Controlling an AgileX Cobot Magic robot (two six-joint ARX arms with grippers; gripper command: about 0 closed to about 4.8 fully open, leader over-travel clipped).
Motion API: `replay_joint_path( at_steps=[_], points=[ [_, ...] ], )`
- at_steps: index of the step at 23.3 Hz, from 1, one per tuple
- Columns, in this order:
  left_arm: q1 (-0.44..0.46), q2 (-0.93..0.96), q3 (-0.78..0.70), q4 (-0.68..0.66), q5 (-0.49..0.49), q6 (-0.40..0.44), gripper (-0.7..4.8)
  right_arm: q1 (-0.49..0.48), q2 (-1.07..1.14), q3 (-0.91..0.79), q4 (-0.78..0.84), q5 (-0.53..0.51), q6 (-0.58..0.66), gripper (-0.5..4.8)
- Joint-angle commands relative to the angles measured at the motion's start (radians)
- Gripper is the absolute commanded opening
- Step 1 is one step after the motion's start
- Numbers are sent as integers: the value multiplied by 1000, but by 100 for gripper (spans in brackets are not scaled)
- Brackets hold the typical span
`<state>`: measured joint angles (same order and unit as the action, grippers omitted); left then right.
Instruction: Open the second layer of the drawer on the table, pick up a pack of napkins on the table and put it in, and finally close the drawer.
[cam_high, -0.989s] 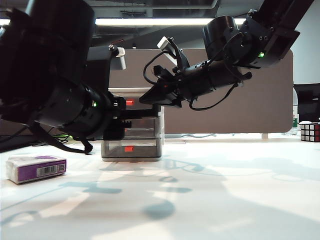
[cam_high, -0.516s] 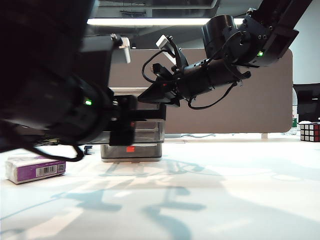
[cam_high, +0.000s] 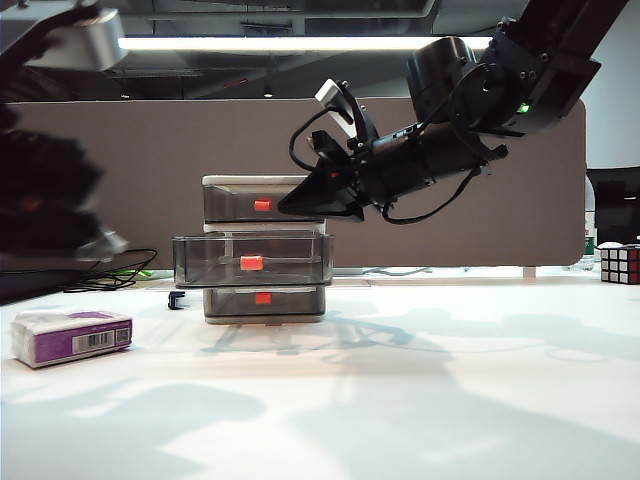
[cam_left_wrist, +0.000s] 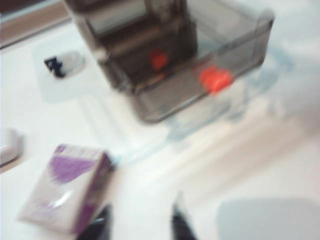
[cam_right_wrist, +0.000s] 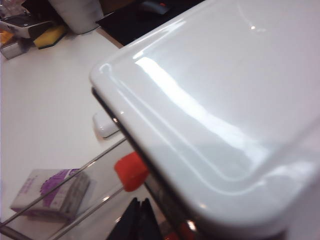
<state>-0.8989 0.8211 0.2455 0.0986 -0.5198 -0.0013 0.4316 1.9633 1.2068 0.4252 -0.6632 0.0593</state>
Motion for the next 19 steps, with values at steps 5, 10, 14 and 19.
replay_joint_path(
  at_steps=[5,10,14,19],
  points=[
    [487,-58,2,-16,401,286,198,2,-5,6,-49,-80,21,-5],
    [770,35,2,103,834,328,442,2,-5,6,-60,-99,20,-5],
    [901,194,2,211,1011,298,470,2,-5,6,-69,-109,20,-5],
    [897,356,2,314,1065,301,470,2,-5,6,-77,-124,19,-5]
  ],
)
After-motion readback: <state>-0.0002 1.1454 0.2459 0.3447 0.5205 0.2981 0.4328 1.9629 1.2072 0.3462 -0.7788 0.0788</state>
